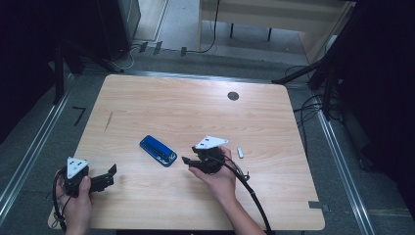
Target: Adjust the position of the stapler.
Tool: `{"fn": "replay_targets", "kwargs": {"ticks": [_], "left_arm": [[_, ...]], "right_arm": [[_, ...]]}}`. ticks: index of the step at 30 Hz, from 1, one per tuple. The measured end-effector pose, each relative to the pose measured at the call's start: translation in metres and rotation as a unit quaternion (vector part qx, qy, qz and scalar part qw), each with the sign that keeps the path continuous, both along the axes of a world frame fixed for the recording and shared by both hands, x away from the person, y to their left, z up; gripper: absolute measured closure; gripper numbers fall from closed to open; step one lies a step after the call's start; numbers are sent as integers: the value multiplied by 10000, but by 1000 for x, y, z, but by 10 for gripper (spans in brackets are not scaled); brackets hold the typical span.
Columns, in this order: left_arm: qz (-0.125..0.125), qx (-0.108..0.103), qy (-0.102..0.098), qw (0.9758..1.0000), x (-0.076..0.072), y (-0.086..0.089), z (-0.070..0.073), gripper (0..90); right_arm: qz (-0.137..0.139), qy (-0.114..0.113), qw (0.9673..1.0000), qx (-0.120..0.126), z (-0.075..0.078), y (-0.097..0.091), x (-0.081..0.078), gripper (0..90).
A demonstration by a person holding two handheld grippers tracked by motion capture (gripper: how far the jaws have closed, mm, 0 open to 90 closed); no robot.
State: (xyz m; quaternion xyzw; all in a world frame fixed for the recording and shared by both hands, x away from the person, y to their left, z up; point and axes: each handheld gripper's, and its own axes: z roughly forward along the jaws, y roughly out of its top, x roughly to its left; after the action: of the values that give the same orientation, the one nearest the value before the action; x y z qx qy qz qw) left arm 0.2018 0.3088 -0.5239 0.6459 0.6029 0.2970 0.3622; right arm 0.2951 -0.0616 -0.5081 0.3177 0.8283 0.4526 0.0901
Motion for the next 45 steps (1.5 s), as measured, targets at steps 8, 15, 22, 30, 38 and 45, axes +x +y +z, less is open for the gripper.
{"fn": "replay_targets", "kwargs": {"ticks": [8,15,22,30,38,45], "left_arm": [[-15,-11,8,10000,0,0,0,0],[-20,-6,18,10000,0,0,0,0],[-26,-3,28,10000,0,0,0,0],[-29,-8,28,10000,1,0,0,0],[-32,-16,28,10000,1,0,0,0],[-39,-20,34,10000,1,0,0,0]], "right_arm": [[80,58,9999,35,-3,14,4,482],[169,50,9998,6,-4,26,5,491],[218,61,9997,-19,-7,37,7,500],[271,131,9994,161,-7,36,9,509],[375,128,9992,113,-5,45,7,512],[290,105,9995,5,-9,59,12,539]]}}
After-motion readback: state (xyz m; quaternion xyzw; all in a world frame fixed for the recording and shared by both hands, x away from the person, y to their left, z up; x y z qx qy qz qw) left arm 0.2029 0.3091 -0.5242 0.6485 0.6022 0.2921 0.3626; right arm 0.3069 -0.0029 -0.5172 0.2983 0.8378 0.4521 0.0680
